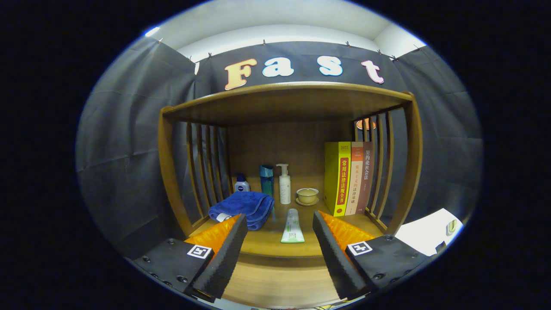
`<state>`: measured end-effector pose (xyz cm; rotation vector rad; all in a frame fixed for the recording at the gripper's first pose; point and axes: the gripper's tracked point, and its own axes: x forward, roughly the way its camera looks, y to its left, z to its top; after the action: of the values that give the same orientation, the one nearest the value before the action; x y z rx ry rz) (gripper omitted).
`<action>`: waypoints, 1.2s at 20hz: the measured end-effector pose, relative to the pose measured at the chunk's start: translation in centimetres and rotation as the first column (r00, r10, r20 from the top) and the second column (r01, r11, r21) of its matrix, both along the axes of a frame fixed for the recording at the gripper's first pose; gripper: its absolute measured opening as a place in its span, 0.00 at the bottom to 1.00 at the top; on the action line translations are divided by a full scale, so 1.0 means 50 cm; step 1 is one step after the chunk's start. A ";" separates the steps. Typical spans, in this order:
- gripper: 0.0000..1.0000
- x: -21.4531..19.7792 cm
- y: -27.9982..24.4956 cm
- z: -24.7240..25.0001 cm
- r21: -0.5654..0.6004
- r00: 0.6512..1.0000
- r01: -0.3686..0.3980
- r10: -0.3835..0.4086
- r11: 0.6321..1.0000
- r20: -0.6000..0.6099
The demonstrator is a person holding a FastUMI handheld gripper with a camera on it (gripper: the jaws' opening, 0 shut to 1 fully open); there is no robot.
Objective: Pull open the drawer, take out the items inside it, and place them on the countertop above the cabinet.
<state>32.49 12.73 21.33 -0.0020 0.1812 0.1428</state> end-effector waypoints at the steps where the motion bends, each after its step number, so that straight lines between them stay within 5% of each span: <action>1: 0.99 -0.028 -0.004 -0.002 0.004 1.000 0.000 0.000 1.000 0.016; 12: 0.99 -0.264 -0.007 -0.127 0.011 0.994 0.042 -0.043 0.999 0.101; 20: 0.99 -0.316 -0.056 -0.195 -0.001 0.982 0.120 -0.118 0.993 0.148; 24: 0.99 -0.321 -0.046 -0.212 0.063 0.982 0.093 -0.102 0.994 0.156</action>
<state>16.44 10.43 10.75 0.0509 0.0176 0.0495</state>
